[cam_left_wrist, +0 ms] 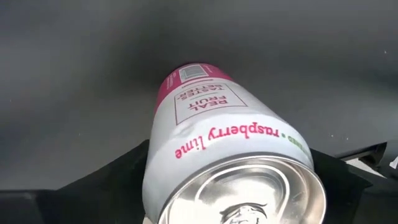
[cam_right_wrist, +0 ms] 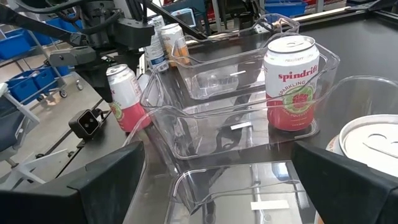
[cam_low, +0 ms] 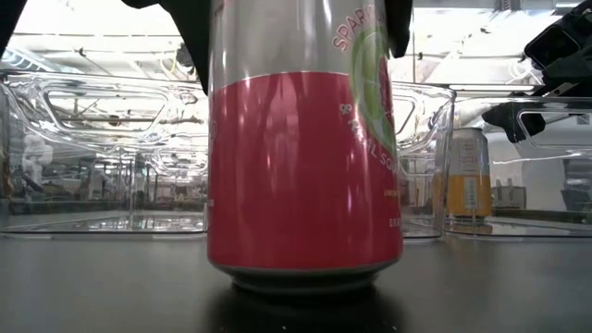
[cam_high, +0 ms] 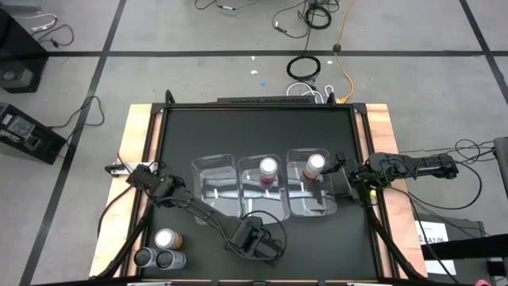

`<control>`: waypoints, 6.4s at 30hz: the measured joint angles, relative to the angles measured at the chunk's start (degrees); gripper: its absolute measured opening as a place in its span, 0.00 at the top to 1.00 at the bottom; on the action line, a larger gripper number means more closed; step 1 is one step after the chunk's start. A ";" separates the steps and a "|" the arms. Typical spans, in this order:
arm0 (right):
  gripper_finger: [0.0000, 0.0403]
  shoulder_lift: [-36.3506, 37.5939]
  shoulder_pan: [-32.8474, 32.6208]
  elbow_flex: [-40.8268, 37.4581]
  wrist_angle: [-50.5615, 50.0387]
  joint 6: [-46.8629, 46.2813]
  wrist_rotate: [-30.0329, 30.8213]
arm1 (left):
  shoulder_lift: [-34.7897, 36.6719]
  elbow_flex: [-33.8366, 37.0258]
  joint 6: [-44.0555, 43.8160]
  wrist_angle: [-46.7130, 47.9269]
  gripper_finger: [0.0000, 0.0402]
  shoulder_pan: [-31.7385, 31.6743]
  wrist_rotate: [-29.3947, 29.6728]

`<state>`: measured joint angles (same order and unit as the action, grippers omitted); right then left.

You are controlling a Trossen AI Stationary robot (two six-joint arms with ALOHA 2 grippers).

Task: Sort soda cans
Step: Put the pink soda can into the middle transparent bin, then put the orange soda can into the right transparent bin

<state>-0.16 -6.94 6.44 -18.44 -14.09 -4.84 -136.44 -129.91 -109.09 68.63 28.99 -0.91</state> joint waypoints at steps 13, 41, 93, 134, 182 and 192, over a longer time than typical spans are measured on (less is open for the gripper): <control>0.01 0.00 0.00 0.00 0.00 0.20 0.00 | 0.00 0.00 -0.14 -0.17 0.17 0.00 0.00; 0.01 -0.02 -0.02 0.00 -0.13 -0.06 -1.16 | 4.11 -5.05 4.34 1.89 0.17 -0.24 -0.13; 0.01 -0.09 0.00 0.00 0.07 -6.23 3.52 | 16.52 13.87 48.14 11.41 0.17 -26.56 3.54; 0.01 -0.37 0.00 0.00 0.04 -7.71 3.26 | 13.84 21.05 46.85 1.88 0.17 -30.80 2.91; 0.01 -0.46 -0.02 0.00 0.07 -6.17 3.30 | 13.79 21.05 46.41 1.35 0.02 -30.77 0.08; 0.01 -0.44 0.00 0.00 0.04 -5.96 3.30 | 14.69 19.17 43.47 6.29 0.02 -28.92 0.85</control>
<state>-0.61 -6.94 6.44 -18.39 -20.05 -1.54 -121.75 -110.74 -65.62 74.92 0.07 -0.06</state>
